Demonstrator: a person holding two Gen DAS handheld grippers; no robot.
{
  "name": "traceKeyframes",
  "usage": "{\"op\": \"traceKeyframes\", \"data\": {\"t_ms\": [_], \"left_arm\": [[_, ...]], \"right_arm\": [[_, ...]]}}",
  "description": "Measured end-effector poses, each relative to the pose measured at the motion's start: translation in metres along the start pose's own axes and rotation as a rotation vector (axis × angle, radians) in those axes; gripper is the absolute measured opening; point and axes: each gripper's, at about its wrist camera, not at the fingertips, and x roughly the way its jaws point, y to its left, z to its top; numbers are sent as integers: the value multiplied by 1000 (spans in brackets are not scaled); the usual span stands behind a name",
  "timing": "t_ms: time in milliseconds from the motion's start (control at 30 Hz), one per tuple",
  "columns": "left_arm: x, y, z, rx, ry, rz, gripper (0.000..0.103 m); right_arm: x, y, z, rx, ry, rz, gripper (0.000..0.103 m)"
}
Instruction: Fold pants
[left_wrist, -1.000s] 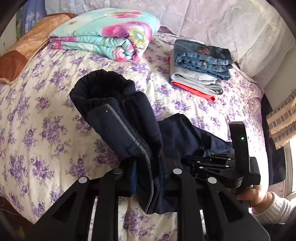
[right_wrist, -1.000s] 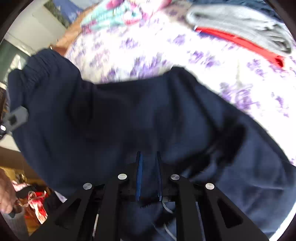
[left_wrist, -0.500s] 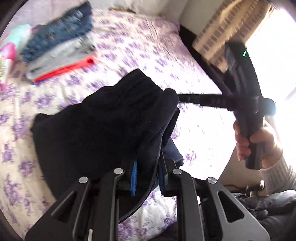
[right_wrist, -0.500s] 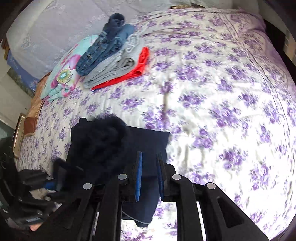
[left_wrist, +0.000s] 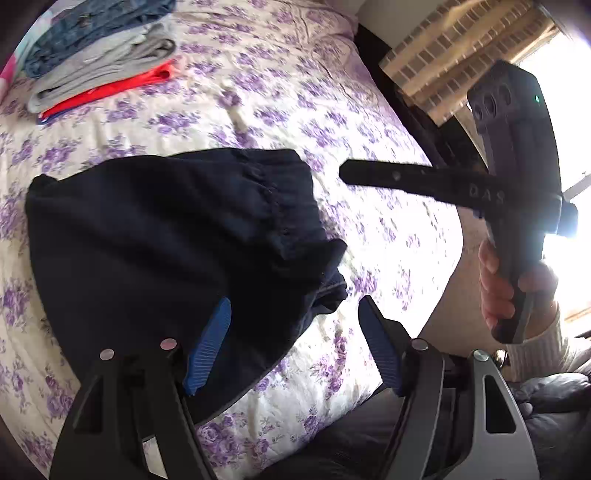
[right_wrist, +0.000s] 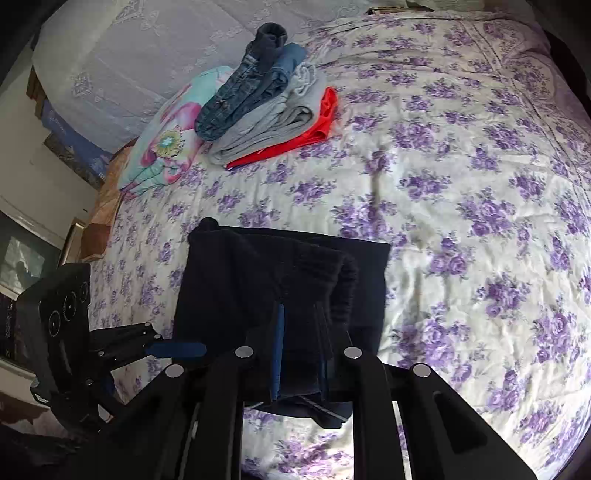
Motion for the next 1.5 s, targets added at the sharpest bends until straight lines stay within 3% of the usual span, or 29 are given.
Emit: {"op": "traceKeyframes", "data": {"t_ms": [133, 200, 267, 367, 500, 567, 600, 633, 700, 767, 833, 933, 1067, 1100, 1133, 1233, 1333, 1433, 1500], "left_arm": [[-4, 34, 0, -117, -17, 58, 68], [1, 44, -1, -154, -21, 49, 68], [15, 48, 0, -158, -2, 82, 68], [42, 58, 2, -164, 32, 124, 68], [39, 44, 3, -122, 43, 179, 68], [24, 33, -2, -104, 24, 193, 68], [16, 28, -5, -102, 9, 200, 68], [9, 25, -10, -105, -4, 198, 68], [-3, 23, -20, -136, -25, 184, 68], [-7, 22, -29, -158, -26, 200, 69], [-4, 22, -38, -172, -11, 224, 68], [-1, 28, -48, -208, 16, 234, 61], [-8, 33, -56, -239, -4, 209, 56], [-7, 35, -57, -243, -6, 203, 55], [-7, 37, -59, -247, -5, 200, 52], [0, 52, -64, -259, 29, 207, 42], [20, 54, -69, -237, 79, 215, 41], [28, 47, -68, -179, 96, 273, 41], [23, 49, -67, -188, 103, 257, 41]], "right_arm": [[26, 12, 3, -12, 25, 58, 17], [41, 10, 3, -23, 17, 14, 14], [69, -3, 1, -3, 77, -112, 10], [83, -19, 3, 49, 97, -89, 10], [77, 9, 26, -73, 206, -154, 15], [64, 34, 44, -148, 185, -103, 17], [59, 49, 55, -192, 169, -79, 28], [59, 67, 67, -247, 154, -54, 46], [70, 103, 86, -363, 148, -9, 53], [102, 138, 102, -461, 190, 34, 53], [143, 162, 116, -495, 252, 48, 53], [196, 180, 125, -530, 364, -16, 50], [224, 186, 116, -568, 471, -60, 49], [227, 183, 111, -586, 476, -96, 39], [231, 181, 109, -590, 484, -118, 5], [237, 175, 111, -551, 470, -167, 5], [257, 166, 102, -542, 478, -226, 6], [261, 165, 98, -551, 464, -221, 9], [252, 166, 99, -575, 463, -208, 15]]}}
